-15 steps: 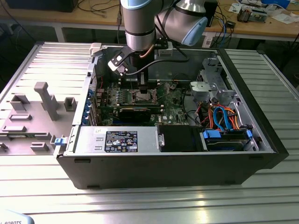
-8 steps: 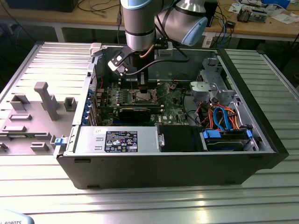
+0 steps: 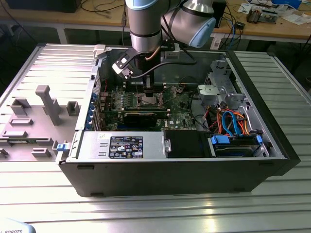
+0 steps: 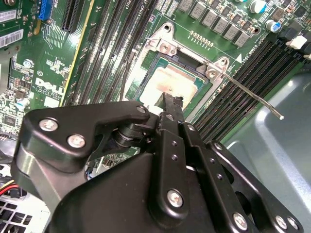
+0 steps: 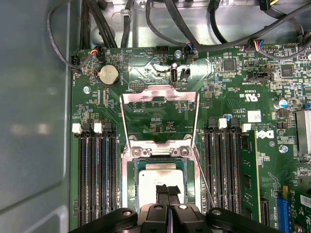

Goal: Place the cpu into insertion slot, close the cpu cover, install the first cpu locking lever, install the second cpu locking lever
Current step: 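Close the cpu cover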

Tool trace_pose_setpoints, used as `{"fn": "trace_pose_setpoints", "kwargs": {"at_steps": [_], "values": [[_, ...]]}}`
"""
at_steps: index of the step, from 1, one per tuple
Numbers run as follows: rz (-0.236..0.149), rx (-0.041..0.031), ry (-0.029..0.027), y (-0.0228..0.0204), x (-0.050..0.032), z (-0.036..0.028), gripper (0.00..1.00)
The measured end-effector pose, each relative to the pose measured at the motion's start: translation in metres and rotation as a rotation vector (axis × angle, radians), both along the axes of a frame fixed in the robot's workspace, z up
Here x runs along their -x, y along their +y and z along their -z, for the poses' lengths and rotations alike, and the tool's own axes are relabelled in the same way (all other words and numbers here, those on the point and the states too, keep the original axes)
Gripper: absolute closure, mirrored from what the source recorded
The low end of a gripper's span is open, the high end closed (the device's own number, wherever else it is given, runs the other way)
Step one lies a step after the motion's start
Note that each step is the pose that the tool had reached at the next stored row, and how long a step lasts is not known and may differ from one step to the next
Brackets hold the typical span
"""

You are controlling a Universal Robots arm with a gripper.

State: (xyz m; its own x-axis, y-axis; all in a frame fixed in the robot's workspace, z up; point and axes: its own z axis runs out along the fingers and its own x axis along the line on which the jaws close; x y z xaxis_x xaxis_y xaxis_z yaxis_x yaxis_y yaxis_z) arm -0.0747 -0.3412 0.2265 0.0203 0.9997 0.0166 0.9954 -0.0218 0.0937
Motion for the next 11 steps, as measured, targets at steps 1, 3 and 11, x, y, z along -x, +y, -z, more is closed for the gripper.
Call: {"fn": "trace_pose_setpoints", "kwargs": {"at_steps": [1, 3, 11], "values": [[0.000, 0.0000, 0.0001, 0.0000, 0.0000, 0.0000, 0.89], [0.000, 0.0000, 0.0003, 0.0000, 0.0000, 0.0000, 0.89], [0.000, 0.0022, 0.0175, 0.0008, -0.0014, 0.0000, 0.89]]}}
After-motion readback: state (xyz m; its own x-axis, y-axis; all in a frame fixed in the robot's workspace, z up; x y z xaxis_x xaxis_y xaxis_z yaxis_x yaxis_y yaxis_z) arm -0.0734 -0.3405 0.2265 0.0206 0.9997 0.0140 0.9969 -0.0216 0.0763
